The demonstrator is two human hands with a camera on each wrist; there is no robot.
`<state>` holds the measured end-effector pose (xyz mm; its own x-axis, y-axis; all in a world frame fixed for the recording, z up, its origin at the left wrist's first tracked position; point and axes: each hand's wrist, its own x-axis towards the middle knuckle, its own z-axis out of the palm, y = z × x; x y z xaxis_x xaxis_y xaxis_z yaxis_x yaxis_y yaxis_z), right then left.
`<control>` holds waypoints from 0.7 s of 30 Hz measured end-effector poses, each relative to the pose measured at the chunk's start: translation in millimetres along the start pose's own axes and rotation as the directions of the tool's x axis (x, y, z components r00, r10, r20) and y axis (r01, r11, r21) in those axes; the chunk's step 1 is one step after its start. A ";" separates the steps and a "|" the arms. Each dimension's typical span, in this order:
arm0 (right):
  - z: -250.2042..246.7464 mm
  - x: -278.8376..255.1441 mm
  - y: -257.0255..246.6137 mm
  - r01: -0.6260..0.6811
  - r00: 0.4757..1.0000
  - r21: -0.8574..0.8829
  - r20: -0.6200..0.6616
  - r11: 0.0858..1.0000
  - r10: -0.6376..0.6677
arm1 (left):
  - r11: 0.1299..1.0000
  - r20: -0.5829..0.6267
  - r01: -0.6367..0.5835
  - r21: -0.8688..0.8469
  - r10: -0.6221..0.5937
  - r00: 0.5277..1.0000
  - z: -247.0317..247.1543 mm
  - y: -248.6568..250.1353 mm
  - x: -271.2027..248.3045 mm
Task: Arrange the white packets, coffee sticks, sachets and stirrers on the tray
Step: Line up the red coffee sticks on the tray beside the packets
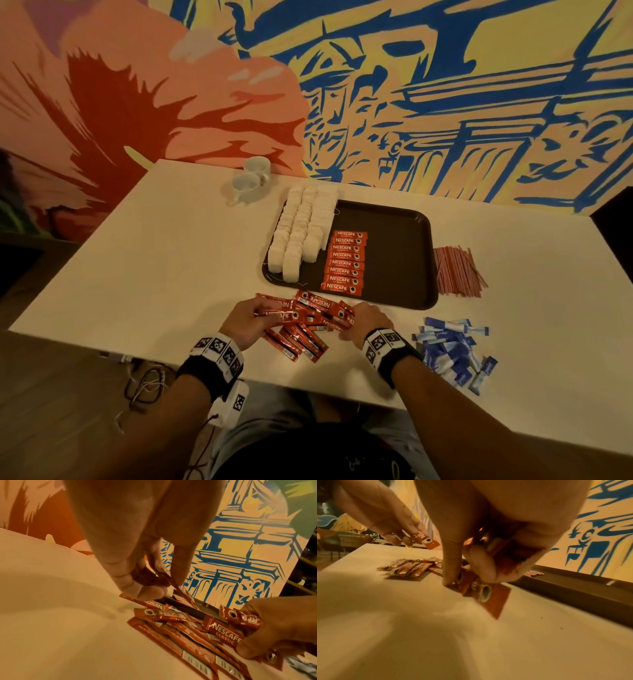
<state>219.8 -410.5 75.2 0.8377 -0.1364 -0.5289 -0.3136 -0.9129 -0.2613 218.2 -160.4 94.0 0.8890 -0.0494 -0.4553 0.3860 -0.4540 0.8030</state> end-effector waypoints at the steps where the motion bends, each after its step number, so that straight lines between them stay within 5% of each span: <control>1: -1.6 0.4 1.7 -0.009 1.000 0.006 0.020 1.000 0.009 | 1.000 0.000 0.007 -0.024 -0.007 1.000 0.6 -0.4 0.6; 10: -40.7 2.9 33.8 -0.010 0.979 0.358 0.193 0.934 -0.064 | 0.976 0.021 0.005 -0.216 -0.001 1.000 3.9 21.7 0.0; 21: -76.5 -20.2 23.3 0.007 0.994 0.871 0.047 0.491 -0.097 | 0.960 0.064 -0.179 -0.216 0.197 0.978 21.2 78.2 -19.9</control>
<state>229.8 -458.4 141.6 0.8422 -0.0292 -0.5384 -0.5379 -0.1136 -0.8353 225.5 -213.7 157.7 0.9300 -0.1945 -0.3119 0.2645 -0.2352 0.9353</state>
